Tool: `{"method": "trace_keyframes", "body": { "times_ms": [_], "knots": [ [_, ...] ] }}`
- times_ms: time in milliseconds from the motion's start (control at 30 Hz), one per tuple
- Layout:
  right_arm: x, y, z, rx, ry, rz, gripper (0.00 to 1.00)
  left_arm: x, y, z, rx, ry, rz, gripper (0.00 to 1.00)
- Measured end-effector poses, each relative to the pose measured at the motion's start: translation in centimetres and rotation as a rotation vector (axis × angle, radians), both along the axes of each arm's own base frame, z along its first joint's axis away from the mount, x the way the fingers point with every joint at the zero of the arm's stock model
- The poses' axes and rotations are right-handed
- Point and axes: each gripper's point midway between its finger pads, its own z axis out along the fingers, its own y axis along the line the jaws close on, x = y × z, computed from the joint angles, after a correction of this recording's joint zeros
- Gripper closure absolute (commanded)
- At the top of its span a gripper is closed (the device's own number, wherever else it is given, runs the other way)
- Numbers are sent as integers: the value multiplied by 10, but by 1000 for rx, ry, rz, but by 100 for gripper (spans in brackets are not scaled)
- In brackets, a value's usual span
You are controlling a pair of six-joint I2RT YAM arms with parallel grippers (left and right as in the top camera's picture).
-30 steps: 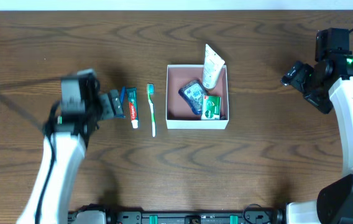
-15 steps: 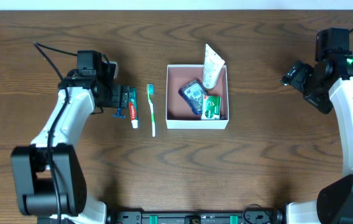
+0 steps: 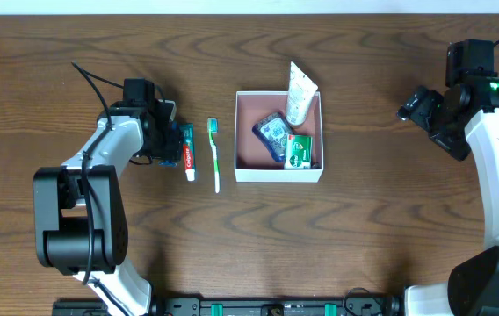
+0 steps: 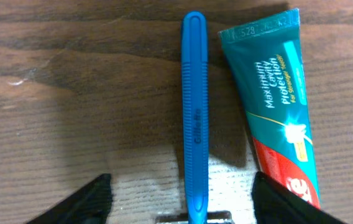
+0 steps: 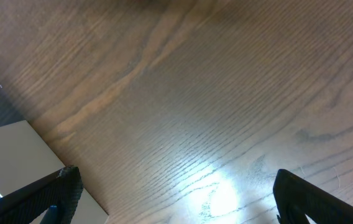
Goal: Pack container
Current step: 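Grasp the blue razor with the left gripper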
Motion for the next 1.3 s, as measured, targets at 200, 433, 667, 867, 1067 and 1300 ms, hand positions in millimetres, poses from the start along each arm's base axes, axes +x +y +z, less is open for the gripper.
{"method": "trace_keyframes", "body": {
  "times_ms": [200, 433, 667, 867, 1067, 1300],
  "knots": [
    [0, 0, 0, 0, 0, 0, 1, 2, 0, 0, 0, -9, -9, 57],
    [0, 0, 0, 0, 0, 0, 1, 2, -1, 0, -5, -10, -12, 65],
    [0, 0, 0, 0, 0, 0, 1, 2, -1, 0, -5, -10, -12, 66],
    [0, 0, 0, 0, 0, 0, 1, 2, -2, 0, -5, -10, -14, 66],
    [0, 0, 0, 0, 0, 0, 1, 2, -10, 0, -8, -10, -34, 73],
    [0, 0, 0, 0, 0, 0, 1, 1, -21, 0, -8, -10, -71, 74]
  ]
}}
